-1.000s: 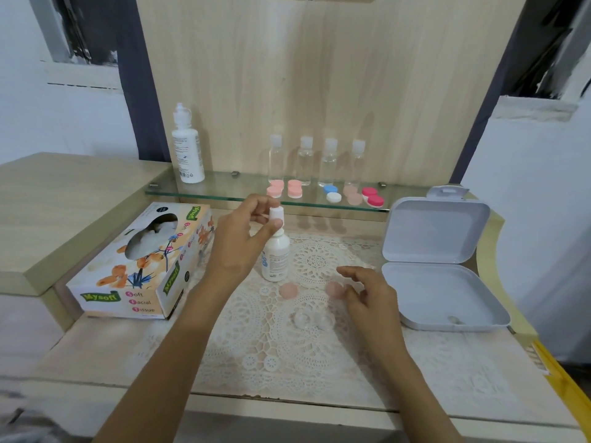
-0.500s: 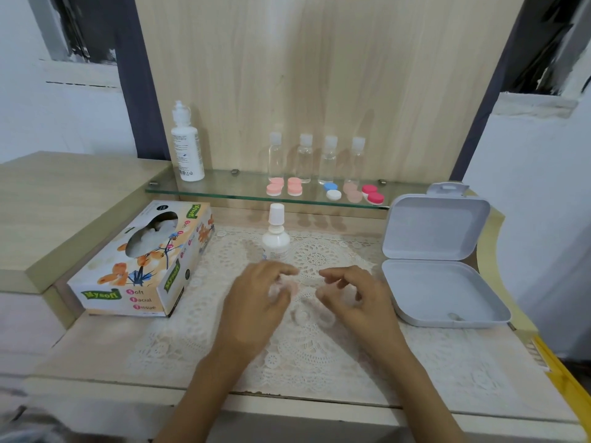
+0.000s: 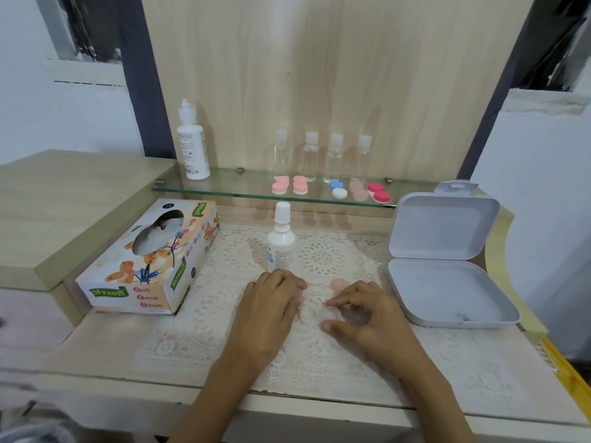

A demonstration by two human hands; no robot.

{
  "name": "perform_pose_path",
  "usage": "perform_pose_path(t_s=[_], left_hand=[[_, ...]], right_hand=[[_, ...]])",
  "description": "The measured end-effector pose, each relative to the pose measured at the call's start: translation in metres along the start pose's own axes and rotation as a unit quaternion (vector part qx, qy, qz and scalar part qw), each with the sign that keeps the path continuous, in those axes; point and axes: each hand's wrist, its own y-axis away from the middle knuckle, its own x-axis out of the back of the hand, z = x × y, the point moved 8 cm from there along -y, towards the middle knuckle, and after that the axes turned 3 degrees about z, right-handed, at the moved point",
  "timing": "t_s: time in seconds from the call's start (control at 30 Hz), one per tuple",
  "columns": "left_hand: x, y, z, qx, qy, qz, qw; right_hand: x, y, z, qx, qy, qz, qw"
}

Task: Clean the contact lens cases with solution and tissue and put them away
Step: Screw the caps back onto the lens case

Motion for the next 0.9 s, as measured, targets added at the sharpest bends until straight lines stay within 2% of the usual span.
perform_pose_path(t_s=[0.23, 0.5, 0.9], left_hand=[[0.009, 0.003, 0.001, 0.0, 0.116, 0.021, 0.993], [0.007, 0.009, 0.015, -0.047, 0.131, -0.009, 0.99], [0.004, 0.009, 0.016, -0.051, 0.166, -0.033, 0.984]], right_hand=[[-0.001, -0.001, 0.0, -0.005, 0.014, 0.001, 1.0], [-0.002, -0.003, 0.001, 0.0, 0.005, -0.002, 1.0], [-0.002, -0.004, 0.0, 0.005, 0.004, -0.002, 1.0]])
